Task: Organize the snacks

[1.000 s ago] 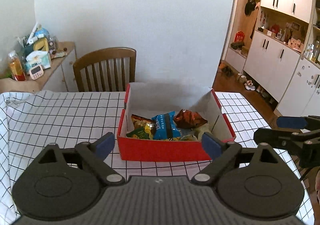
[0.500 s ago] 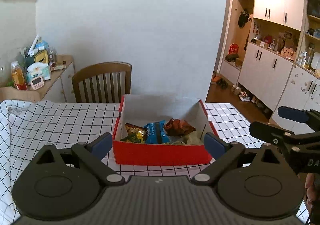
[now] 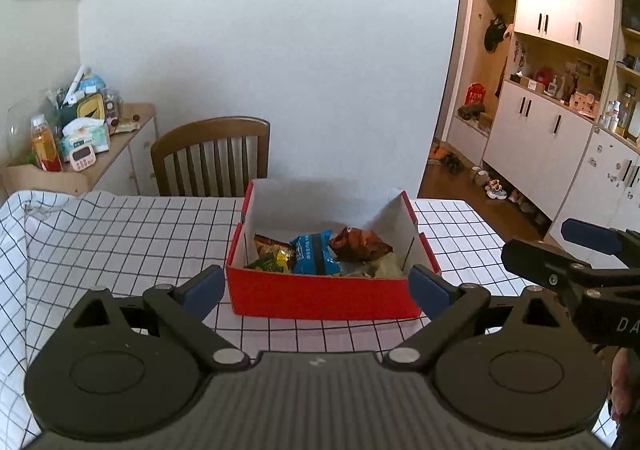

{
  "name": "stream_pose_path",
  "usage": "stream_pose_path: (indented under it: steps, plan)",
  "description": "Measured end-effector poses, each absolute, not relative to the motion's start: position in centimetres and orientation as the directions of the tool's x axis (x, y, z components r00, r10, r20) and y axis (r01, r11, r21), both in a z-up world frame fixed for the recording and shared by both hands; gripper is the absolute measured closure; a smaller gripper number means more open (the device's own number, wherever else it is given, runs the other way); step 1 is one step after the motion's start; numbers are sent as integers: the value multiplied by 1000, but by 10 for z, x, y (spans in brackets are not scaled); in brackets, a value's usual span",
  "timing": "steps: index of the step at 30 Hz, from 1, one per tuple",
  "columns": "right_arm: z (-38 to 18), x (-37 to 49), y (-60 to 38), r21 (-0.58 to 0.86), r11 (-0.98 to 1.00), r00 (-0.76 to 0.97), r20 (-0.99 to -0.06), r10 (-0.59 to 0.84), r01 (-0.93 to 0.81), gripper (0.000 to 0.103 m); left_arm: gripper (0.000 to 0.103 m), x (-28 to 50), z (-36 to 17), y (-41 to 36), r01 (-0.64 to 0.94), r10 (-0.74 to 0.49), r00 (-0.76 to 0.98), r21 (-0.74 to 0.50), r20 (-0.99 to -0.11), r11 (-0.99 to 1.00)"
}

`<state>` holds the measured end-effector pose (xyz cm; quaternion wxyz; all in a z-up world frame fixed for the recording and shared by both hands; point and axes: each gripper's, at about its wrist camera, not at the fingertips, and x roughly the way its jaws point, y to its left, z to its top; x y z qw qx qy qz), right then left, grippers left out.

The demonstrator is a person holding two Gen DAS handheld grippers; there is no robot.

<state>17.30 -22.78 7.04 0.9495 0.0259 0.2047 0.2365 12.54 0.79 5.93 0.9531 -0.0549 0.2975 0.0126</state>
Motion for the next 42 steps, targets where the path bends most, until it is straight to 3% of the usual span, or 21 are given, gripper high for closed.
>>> stream_pose_path:
  steps: [21,42]
  plan:
    - [65,175,-233,175,896,794,-417,442,-407,0,4,123,58,6,-57,-14,817,-105,-576,993]
    - [68,177,-228,163,904,802,-419,427,-396,0,4,112,71,0,-29,-26,850,-96,-526,995]
